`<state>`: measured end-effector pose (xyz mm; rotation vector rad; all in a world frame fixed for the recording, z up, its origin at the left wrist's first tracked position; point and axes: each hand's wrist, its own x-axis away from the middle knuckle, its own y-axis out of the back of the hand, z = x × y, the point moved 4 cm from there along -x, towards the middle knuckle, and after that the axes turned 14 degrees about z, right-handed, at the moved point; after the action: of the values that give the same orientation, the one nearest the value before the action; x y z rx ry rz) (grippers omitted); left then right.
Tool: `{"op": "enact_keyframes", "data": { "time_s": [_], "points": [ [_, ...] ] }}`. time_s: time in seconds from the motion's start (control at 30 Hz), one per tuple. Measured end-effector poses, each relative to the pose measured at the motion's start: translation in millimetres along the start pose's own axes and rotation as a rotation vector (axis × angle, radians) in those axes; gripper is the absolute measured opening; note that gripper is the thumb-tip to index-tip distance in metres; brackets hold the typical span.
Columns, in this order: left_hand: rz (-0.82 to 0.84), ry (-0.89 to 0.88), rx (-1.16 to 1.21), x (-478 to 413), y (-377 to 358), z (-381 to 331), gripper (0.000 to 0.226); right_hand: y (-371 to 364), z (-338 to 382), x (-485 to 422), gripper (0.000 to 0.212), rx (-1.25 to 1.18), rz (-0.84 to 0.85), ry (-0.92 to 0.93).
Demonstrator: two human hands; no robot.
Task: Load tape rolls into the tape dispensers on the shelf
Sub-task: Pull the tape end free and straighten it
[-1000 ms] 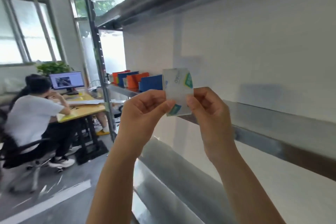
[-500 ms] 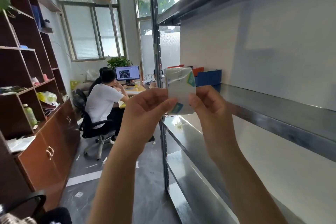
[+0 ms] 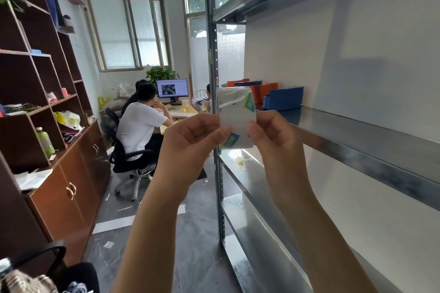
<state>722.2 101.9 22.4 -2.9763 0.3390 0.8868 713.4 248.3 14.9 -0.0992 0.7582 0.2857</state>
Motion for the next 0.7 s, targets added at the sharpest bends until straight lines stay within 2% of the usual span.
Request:
{"op": "enact_keyframes", "data": {
  "time_s": [0.37, 0.57, 0.7],
  "points": [
    [0.001, -0.005, 0.032, -52.8, 64.8, 32.2, 0.028, -27.3, -55.2, -64.9, 0.006, 0.003, -0.018, -0.025],
    [0.035, -0.042, 0.084, -81.2, 101.5, 50.4, 0.015, -43.5, -81.7, -98.2, 0.009, 0.037, -0.027, -0.016],
    [0.054, -0.046, 0.086, -95.0, 113.0, 61.6, 0.021, -46.5, -92.1, -109.5, 0.010, 0.058, -0.035, -0.012]
  ]
}}
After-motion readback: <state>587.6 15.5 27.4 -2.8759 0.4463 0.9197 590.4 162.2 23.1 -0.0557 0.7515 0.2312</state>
